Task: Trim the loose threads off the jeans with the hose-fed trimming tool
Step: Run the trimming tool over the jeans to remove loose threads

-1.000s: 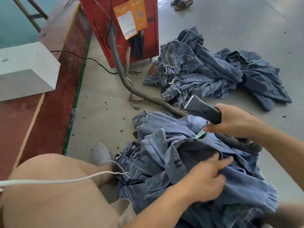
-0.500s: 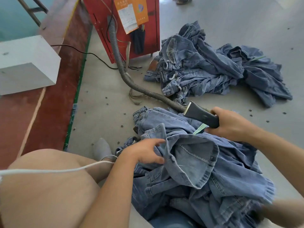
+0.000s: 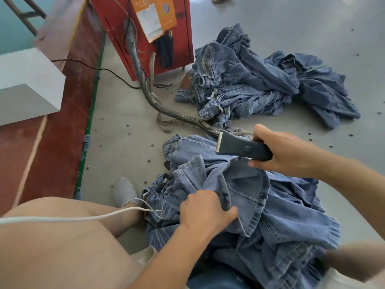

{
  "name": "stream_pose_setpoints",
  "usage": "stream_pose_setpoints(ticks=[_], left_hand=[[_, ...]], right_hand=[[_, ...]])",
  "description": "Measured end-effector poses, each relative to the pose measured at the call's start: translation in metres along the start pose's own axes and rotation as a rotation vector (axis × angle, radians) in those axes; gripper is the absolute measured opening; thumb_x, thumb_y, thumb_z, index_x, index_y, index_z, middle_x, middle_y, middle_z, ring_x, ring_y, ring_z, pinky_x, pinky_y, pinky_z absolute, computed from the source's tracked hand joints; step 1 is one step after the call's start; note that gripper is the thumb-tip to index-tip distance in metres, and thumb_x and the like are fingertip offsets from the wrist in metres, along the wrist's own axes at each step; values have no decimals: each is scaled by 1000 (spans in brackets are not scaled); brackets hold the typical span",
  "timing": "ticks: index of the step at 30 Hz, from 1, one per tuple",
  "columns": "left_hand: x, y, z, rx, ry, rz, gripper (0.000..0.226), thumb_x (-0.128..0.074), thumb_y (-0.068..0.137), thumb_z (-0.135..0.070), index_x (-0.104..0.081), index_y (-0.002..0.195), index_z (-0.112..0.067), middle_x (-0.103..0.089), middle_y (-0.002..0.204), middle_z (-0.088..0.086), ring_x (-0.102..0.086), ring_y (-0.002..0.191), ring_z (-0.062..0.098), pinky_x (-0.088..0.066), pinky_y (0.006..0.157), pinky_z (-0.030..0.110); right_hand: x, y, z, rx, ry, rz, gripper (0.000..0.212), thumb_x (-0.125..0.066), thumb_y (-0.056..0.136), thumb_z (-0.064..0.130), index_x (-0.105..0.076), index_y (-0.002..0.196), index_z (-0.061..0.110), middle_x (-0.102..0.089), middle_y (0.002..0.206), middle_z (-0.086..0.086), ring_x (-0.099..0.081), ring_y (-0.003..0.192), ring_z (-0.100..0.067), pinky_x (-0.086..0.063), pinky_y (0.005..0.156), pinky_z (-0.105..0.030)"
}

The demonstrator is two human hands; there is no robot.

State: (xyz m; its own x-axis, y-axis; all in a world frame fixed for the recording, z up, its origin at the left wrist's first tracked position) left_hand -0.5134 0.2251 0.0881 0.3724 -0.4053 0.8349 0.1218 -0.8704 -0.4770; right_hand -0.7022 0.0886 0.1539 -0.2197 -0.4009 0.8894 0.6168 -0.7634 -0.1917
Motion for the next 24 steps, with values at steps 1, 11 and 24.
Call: stream_pose_setpoints(ticks=[1, 11, 24], left_hand=[[-2, 6, 0, -10, -59, 25, 53, -57, 84, -64, -46, 67, -15, -57, 75, 4, -60, 81, 34, -47, 68, 38], [35, 39, 13, 102, -1570, -109, 44, -41, 102, -4, -61, 67, -23, -72, 99, 3, -73, 96, 16, -63, 81, 41], [5, 44, 13, 81, -700, -143, 16, -57, 96, -18, -69, 87, -16, -67, 81, 1, -60, 81, 22, -53, 74, 42]], right_hand=[[0, 0, 1, 6, -5, -8, 51, -78, 88, 44, -30, 91, 31, -55, 77, 11, -53, 69, -5, -35, 56, -21], [7, -8, -13, 51, 74, -34, 44, -81, 84, 46, -38, 92, 37, -55, 90, 33, -54, 77, 8, -39, 66, -8], [-2, 2, -13, -48, 108, -86, 47, -79, 89, 41, -33, 91, 31, -55, 70, 8, -55, 71, 5, -41, 56, -17]])
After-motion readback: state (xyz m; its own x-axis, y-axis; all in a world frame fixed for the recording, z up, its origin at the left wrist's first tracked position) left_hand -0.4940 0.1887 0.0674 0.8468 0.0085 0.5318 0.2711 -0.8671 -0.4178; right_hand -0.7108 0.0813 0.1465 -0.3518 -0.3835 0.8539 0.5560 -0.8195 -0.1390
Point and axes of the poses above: each hand's wrist, its own y-axis towards the middle knuckle, its own x-axis out of the back of the hand, z = x × y, the point moved 2 cm from there along y, towards the middle knuckle
